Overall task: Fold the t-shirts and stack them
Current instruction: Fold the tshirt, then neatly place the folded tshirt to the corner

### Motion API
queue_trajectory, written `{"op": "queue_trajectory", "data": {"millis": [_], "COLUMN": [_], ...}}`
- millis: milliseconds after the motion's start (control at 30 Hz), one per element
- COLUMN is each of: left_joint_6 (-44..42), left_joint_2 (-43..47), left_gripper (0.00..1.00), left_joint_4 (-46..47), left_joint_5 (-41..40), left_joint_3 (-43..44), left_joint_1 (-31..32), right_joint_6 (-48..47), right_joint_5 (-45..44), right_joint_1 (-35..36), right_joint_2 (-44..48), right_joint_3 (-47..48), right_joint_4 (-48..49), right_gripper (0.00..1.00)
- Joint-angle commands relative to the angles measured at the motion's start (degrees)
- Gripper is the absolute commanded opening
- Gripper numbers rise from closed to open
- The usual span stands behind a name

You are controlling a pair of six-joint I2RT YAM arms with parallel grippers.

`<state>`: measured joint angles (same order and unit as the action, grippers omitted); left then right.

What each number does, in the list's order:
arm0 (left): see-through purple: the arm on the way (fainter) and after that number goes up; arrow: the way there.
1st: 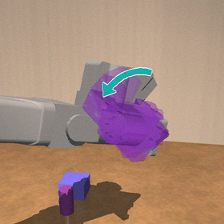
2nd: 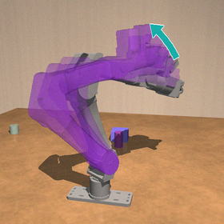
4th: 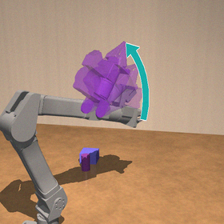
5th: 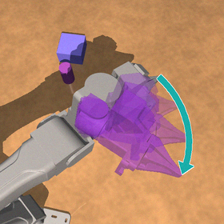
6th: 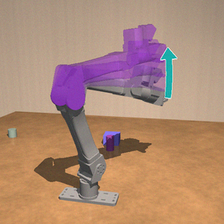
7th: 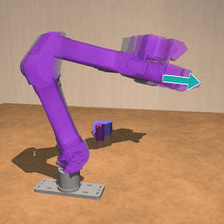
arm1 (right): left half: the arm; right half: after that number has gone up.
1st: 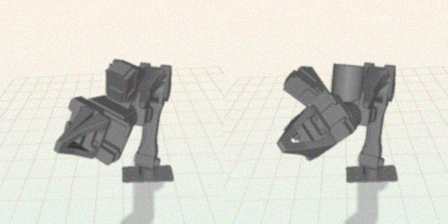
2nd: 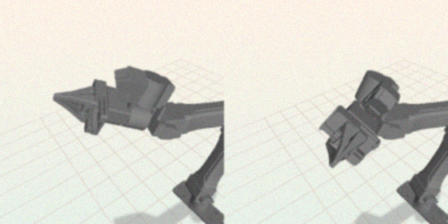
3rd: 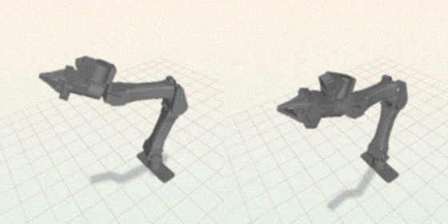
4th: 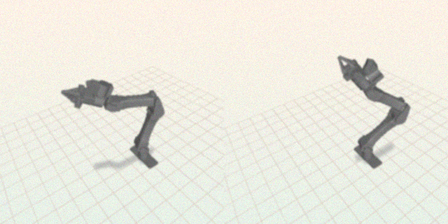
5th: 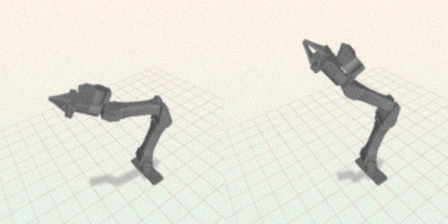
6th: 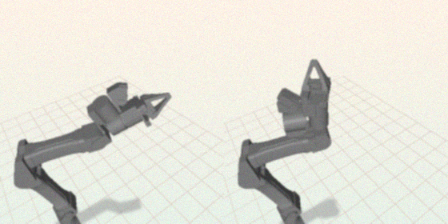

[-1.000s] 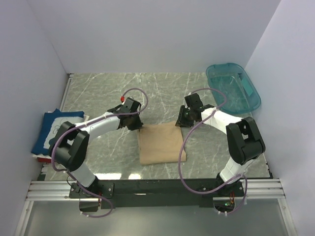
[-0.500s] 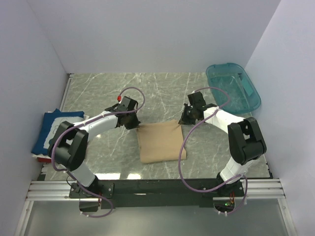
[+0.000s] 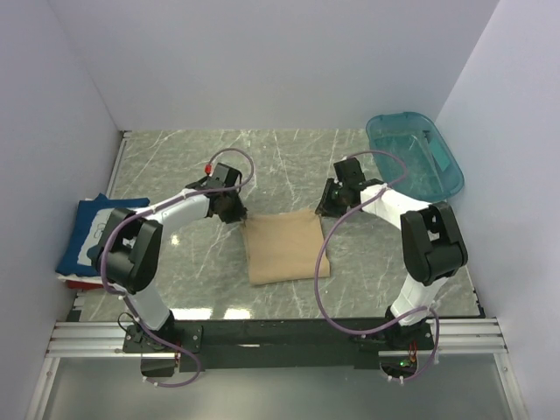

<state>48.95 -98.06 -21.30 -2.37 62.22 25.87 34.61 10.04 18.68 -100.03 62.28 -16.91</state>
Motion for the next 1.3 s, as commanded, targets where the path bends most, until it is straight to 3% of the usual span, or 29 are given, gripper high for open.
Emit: {"op": "queue_trajectory", "data": {"millis": [0, 100, 200, 567, 1100, 1267], "left_joint_6": [-1.31, -1.58, -1.49, -0.61, 0.71, 2.29], "left_joint_2": [2.17, 5.42, 9.19, 21.59, 12.55, 9.38], "left_gripper": [0.33, 0.47, 0.53, 0.64, 0.66, 0.63], "left_joint_4": [-1.63, -2.52, -2.96, 4.24, 12.42, 10.59], "left_joint_5": [-0.88, -0.71, 0.52, 14.05, 17.05, 10.22], "left_joint_3": [3.61, 3.35, 0.91, -16.24, -22.40, -22.49], "left_joint_1": [-1.26, -1.52, -1.61, -1.35, 2.61, 4.27], "right_joint_6": [-1.65, -2.09, -2.35, -2.18, -1.74, -2.00], "right_joint_5": [-2.66, -5.73, -6.27, -5.12, -5.74, -5.56], "right_joint_1": [-1.01, -1.01, -0.75, 6.72, 8.40, 7.69], "right_joint_2": [2.37, 6.33, 11.58, 19.44, 11.35, 11.26], "right_joint_3": [2.58, 1.27, -1.72, -10.78, -16.40, -17.28], "right_joint_4": [-0.58, -1.99, -1.99, -0.59, 3.81, 4.34], "right_gripper": [0.35, 0.39, 0.39, 0.37, 0.35, 0.35]}}
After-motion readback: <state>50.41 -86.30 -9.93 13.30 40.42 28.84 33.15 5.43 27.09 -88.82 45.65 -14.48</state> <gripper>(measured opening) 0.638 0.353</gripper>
